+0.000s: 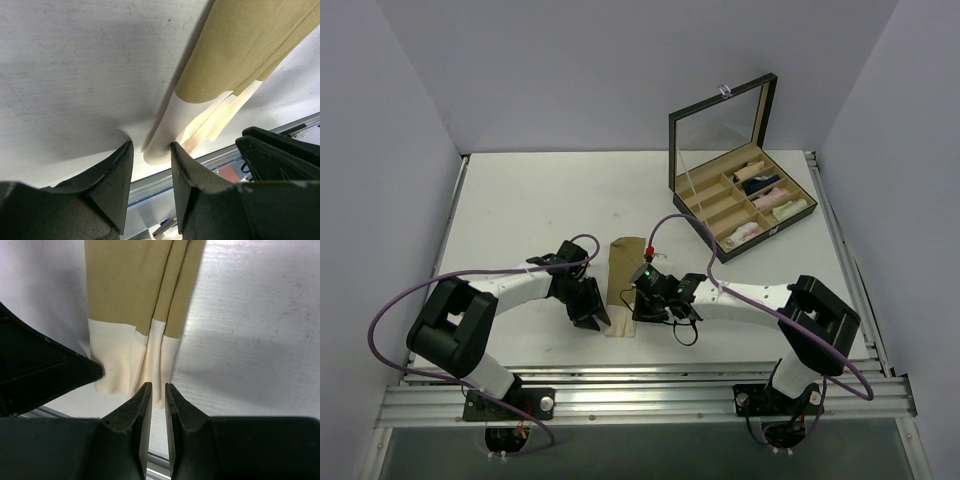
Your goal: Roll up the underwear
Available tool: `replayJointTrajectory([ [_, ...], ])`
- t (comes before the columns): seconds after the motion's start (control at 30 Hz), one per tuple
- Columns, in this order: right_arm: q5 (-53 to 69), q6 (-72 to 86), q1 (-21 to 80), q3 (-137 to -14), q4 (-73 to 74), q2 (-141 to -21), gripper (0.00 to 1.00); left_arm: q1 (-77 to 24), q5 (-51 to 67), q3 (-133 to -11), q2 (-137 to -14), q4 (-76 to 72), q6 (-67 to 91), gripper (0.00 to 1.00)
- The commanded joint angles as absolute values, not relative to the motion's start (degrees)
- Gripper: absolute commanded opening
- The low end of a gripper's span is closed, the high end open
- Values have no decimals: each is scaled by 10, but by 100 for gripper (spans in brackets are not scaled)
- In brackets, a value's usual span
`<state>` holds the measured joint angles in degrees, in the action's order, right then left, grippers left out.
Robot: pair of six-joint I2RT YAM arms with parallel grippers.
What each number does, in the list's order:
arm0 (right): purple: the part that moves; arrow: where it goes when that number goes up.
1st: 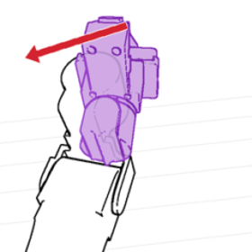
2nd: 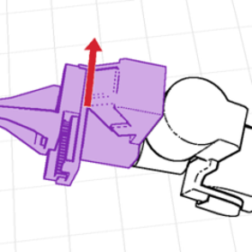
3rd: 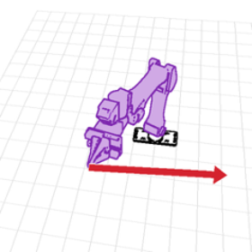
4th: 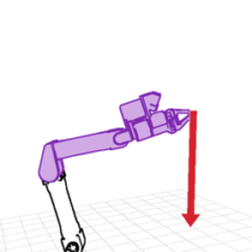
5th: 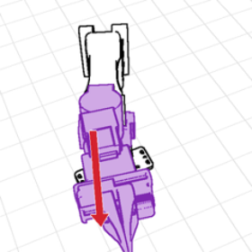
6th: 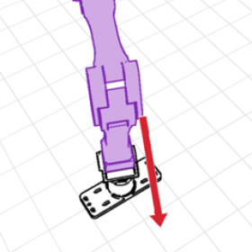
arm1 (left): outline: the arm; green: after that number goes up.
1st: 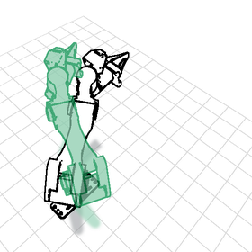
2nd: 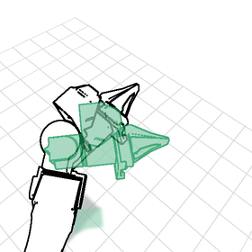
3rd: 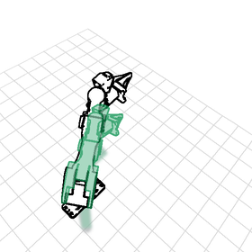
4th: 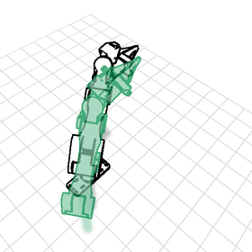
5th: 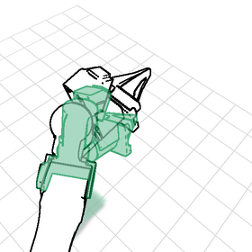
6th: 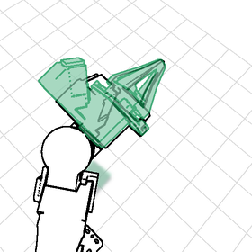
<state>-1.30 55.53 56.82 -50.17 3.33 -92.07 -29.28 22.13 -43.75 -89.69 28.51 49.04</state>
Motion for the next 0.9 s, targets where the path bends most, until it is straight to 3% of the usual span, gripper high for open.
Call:
replayJointTrajectory([
  [0.0, -39, 565, 582, -517, 53, -898, 13, -294, 201, -447, -892, 298, 476, 45],
  [0.53, -18, 562, 604, -546, 23, -971, 20, -294, 207, -446, -896, 294, 472, 44],
  [0.87, -9, 552, 604, -555, 12, -993, 17, -294, 207, -451, -899, 297, 469, 44],
])
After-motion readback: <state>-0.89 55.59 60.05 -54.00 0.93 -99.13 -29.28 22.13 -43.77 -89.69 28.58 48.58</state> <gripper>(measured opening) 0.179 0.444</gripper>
